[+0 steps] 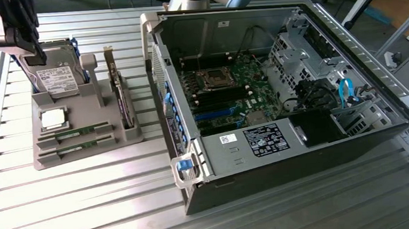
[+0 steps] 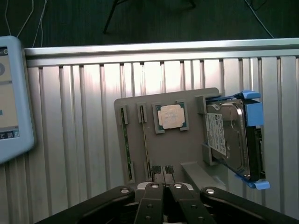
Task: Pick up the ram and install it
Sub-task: 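Pick up the ram and move it above insertion slot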
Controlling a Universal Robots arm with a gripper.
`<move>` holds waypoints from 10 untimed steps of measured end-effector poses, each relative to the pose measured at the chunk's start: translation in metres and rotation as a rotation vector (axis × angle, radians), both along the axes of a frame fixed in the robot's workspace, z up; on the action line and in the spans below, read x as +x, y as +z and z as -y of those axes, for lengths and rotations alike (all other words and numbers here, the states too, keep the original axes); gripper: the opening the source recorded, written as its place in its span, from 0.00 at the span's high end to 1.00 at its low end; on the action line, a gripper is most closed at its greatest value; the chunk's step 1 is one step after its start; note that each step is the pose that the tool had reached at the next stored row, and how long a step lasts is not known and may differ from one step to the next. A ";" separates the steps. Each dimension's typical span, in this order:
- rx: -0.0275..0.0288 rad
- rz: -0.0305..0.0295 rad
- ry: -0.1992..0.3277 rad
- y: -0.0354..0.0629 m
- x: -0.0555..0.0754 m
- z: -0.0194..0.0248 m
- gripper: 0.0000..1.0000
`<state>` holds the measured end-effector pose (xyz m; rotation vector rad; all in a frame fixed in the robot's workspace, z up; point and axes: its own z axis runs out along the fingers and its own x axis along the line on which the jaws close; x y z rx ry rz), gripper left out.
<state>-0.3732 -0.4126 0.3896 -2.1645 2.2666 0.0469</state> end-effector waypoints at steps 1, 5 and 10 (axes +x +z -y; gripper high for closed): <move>0.0001 0.0010 0.000 -0.0001 0.000 0.0000 0.90; 0.0000 0.0012 0.000 0.0000 0.000 0.0000 0.90; 0.0000 0.0038 0.003 0.0000 0.000 0.0000 0.90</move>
